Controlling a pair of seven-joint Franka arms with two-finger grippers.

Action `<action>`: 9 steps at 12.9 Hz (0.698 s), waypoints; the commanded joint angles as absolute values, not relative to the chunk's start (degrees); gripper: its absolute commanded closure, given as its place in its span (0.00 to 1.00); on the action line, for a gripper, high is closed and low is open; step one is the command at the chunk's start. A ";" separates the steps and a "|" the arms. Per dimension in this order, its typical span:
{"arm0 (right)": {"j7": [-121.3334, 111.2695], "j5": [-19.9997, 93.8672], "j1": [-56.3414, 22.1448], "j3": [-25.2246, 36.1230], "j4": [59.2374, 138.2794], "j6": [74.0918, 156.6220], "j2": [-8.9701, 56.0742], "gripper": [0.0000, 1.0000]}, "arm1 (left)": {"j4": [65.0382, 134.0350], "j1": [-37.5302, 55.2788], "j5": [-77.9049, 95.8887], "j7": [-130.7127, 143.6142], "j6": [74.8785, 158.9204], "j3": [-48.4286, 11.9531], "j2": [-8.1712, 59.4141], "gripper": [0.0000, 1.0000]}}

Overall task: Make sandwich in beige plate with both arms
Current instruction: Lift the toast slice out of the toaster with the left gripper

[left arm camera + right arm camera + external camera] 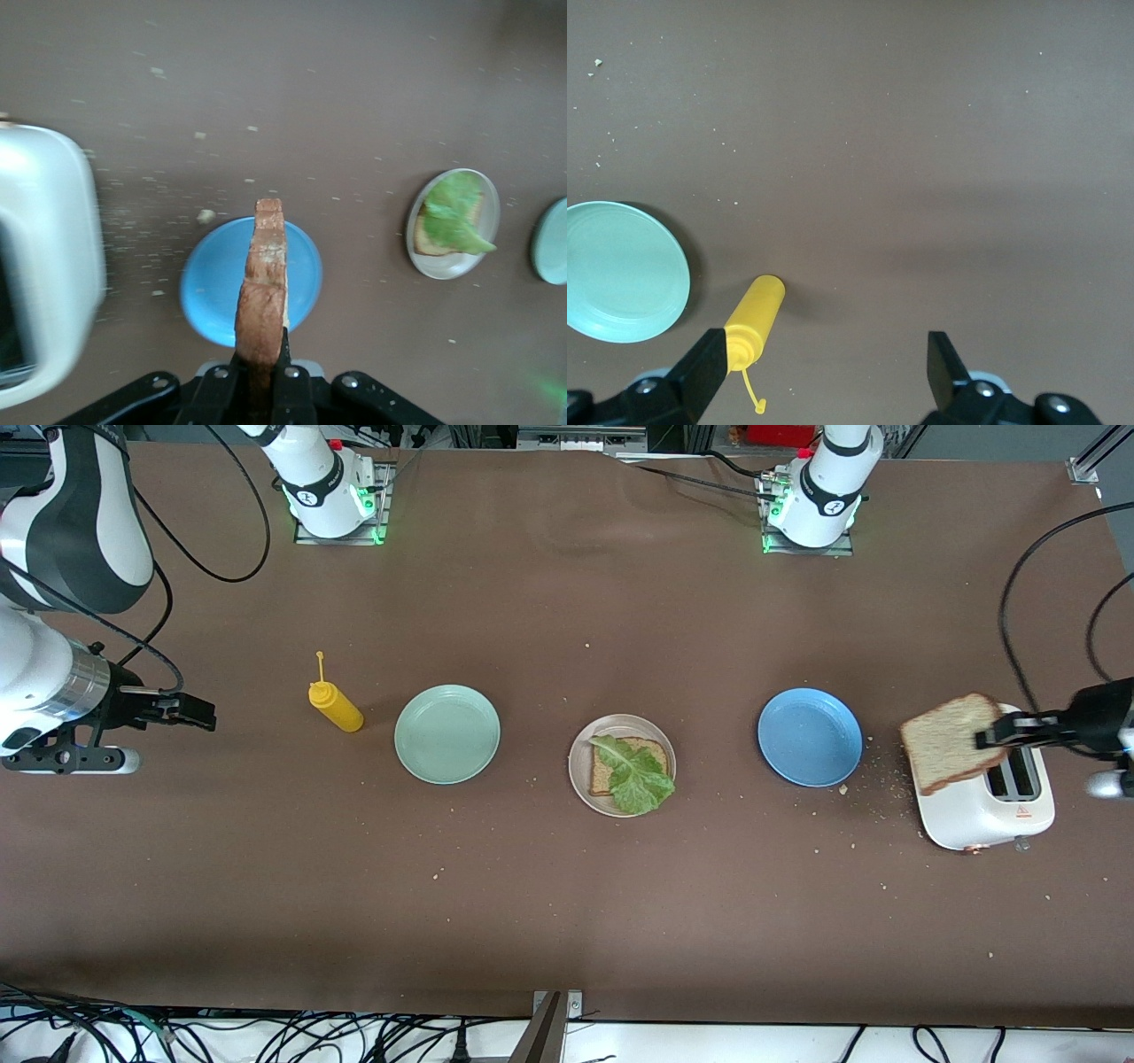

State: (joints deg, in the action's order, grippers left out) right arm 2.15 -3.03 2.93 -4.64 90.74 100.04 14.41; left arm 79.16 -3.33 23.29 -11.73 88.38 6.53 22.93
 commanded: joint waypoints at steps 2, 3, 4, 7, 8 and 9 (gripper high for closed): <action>2.81 -3.08 3.69 -5.36 92.11 99.84 13.18 0.00 | 78.05 2.80 33.38 -10.81 87.28 7.03 28.11 1.00; 2.81 -3.08 3.69 -5.36 92.11 99.84 13.18 0.00 | 77.79 3.68 35.75 -11.51 87.36 7.03 29.78 1.00; 2.81 -3.08 3.69 -5.36 92.11 99.84 13.18 0.00 | 77.52 4.91 38.38 -11.95 87.45 6.94 31.45 1.00; 2.72 -3.08 3.69 -5.36 92.02 99.84 13.18 0.00 | 77.69 5.63 49.00 -12.30 87.63 7.03 35.32 1.00; 2.64 -3.08 3.69 -5.36 92.11 99.84 13.18 0.00 | 77.96 5.54 52.70 -12.39 87.63 7.03 36.20 1.00; 2.55 -3.08 3.69 -5.36 92.11 99.84 13.27 0.00 | 78.22 5.54 55.52 -12.39 87.63 7.03 36.65 1.00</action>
State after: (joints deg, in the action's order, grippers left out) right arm 2.15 -3.03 2.94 -4.64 90.85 100.00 14.41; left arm 79.20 5.72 50.28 -11.58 88.48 6.53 35.28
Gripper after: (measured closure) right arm 0.000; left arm 0.912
